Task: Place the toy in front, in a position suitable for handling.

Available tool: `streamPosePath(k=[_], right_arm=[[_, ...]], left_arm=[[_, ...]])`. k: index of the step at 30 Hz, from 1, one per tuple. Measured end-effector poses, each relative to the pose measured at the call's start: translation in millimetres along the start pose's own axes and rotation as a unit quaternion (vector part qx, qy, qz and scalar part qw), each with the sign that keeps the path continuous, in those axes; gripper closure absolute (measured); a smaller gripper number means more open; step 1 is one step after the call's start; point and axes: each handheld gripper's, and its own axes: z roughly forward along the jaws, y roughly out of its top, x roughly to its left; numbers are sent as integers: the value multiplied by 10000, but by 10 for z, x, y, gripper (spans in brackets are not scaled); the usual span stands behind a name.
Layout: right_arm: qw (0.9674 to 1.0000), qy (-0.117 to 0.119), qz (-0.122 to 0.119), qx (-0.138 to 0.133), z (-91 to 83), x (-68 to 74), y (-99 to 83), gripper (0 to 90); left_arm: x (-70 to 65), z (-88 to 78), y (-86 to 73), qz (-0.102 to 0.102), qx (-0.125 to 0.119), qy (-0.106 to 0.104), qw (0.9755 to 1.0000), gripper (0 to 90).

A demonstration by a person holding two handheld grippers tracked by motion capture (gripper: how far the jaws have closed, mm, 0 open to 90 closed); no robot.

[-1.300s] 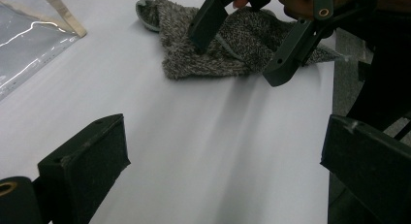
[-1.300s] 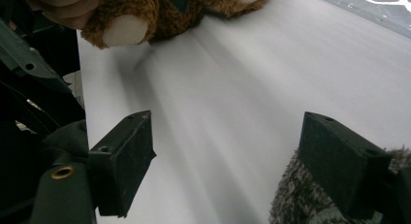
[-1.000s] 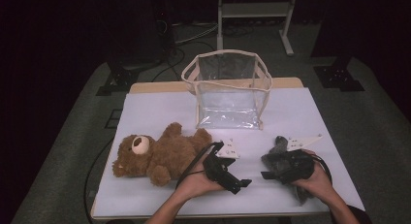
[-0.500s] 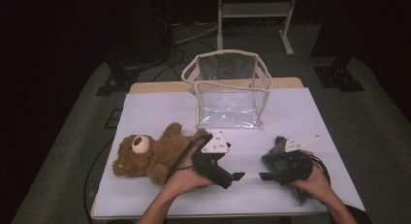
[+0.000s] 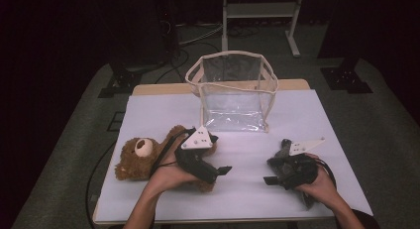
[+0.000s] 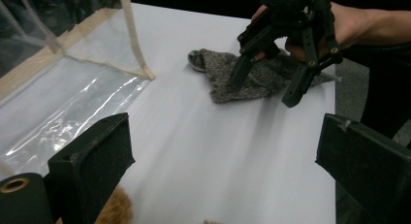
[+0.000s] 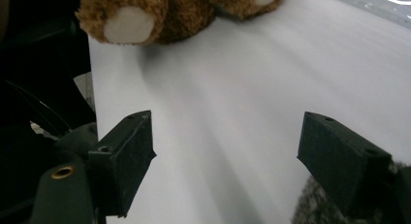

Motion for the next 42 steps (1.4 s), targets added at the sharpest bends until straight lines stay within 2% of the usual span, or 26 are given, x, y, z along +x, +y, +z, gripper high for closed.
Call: streamPosePath(k=[3,4,5,6,7,8,12,13,16,17,18,19,20,23,24,27,28,29,32,34,37,38,39,40,42], right_arm=[[9999,98,-35,-54,15,22,43,190],[9997,212,-93,-112,41,50,107,190],[9997,212,-93,-112,41,50,107,190],[9992,343,-173,-145,98,97,200,190],[9992,343,-173,-145,98,97,200,190],[9986,464,-219,-134,164,143,283,190],[9965,709,-452,-14,363,259,480,190],[9965,709,-452,-14,363,259,480,190],[9932,946,-666,129,582,365,676,190],[9932,946,-666,129,582,365,676,190],[9915,1033,-770,162,687,415,760,190],[9915,1033,-770,162,687,415,760,190],[9901,1138,-801,196,783,465,832,191],[9886,1225,-845,240,877,500,889,191],[9874,1299,-863,277,967,526,932,191],[9867,1333,-878,321,1050,545,964,191],[9868,1362,-807,352,1129,546,991,198],[9868,1362,-807,352,1129,546,991,198],[9867,1397,-697,455,1287,535,1023,291],[9863,1407,-694,507,1321,537,1024,327],[9873,1287,-685,631,1414,556,1004,419],[9873,1261,-694,667,1434,562,978,484],[9873,1261,-694,667,1434,562,978,484],[9872,1237,-732,689,1445,565,944,546],[9869,1239,-728,727,1448,579,927,567]], left_arm=[[20,-39,-10,10,2,25,10000,51],[43,-71,-20,13,21,76,10000,51],[43,-71,-20,13,21,76,10000,51],[60,-91,-30,7,40,106,9999,51],[66,-102,-36,-24,43,119,9999,51],[92,-132,-54,-33,65,158,9998,51],[123,-202,-84,-46,109,234,9997,51],[123,-202,-84,-46,109,234,9997,51],[143,-299,-83,10,135,341,9993,51],[143,-299,-83,10,135,341,9993,51],[150,-359,-76,57,144,383,9991,51],[150,-359,-76,57,144,383,9991,51],[155,-385,-75,62,114,415,9991,51],[168,-453,-77,89,123,475,9988,52],[179,-481,-88,93,104,506,9986,52],[196,-504,-101,78,134,517,9985,52],[215,-513,-118,58,131,543,9984,52],[215,-513,-118,58,131,543,9984,51],[264,-539,-149,19,175,587,9981,56],[275,-546,-158,24,184,594,9981,58],[305,-574,-190,-10,219,630,9978,58],[320,-601,-213,-22,254,651,9976,58],[320,-601,-213,-22,254,651,9976,58],[330,-621,-243,-18,239,662,9975,58],[336,-636,-263,-6,250,656,9975,58]])
